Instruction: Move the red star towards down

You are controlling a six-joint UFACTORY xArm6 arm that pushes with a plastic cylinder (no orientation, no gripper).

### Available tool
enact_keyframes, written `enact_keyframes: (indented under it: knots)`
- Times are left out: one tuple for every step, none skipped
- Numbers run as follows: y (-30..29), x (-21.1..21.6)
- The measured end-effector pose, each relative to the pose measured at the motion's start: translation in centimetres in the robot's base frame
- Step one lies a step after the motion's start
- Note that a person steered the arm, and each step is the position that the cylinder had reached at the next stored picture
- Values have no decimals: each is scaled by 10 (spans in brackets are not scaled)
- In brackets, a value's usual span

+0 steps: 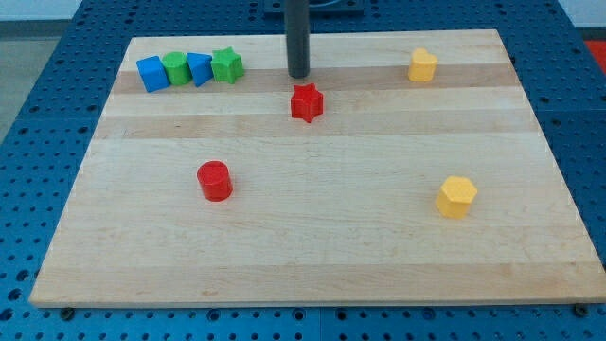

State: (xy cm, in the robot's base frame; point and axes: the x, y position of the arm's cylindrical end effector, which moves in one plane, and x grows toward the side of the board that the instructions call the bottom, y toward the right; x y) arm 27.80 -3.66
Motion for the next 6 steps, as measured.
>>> enact_keyframes:
  knots:
    - [-7, 2]
    - [12, -16]
    - [72, -63]
    - [116, -86]
    - [124, -86]
    - [171, -78]
